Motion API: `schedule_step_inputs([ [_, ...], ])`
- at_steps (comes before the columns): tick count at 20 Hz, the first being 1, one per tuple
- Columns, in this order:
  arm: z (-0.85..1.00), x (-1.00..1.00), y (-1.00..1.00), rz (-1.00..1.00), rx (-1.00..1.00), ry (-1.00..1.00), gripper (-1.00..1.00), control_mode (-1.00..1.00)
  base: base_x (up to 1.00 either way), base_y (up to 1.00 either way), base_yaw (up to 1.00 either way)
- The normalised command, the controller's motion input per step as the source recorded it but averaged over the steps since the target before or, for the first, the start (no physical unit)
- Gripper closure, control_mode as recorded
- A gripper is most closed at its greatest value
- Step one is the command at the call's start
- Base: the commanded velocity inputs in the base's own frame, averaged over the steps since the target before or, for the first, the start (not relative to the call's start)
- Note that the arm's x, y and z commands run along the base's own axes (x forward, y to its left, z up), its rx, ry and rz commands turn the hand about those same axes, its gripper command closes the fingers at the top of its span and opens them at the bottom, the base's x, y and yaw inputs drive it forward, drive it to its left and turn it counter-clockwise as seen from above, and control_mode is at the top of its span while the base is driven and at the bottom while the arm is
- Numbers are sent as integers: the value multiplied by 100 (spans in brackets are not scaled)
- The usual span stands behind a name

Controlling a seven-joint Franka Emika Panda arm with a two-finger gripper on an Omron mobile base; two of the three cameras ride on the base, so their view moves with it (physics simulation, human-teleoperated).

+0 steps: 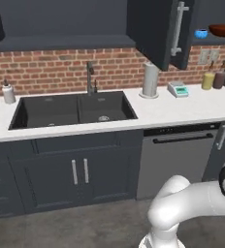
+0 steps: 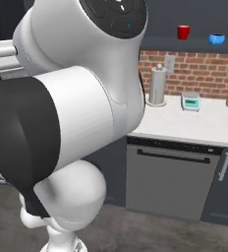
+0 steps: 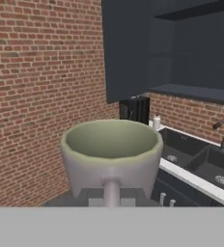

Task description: Gather all objects into one cabinet and sort the glasses and bowls to opposite sides.

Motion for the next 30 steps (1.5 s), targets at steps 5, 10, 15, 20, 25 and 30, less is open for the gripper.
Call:
schedule_step_inputs([
  [5, 0, 0, 0, 0, 0, 0, 100, 100, 2, -100, 0],
  [10, 0, 0, 0, 0, 0, 0, 100, 100, 6, -100, 0],
  [15, 0, 0, 0, 0, 0, 0, 100, 100, 46, -45, 0],
  [20, 0, 0, 0, 0, 0, 0, 100, 100, 50, -2, 0],
  [25, 0, 0, 0, 0, 0, 0, 100, 100, 78, -13, 0],
  [30, 0, 0, 0, 0, 0, 0, 100, 100, 100, -45, 0],
])
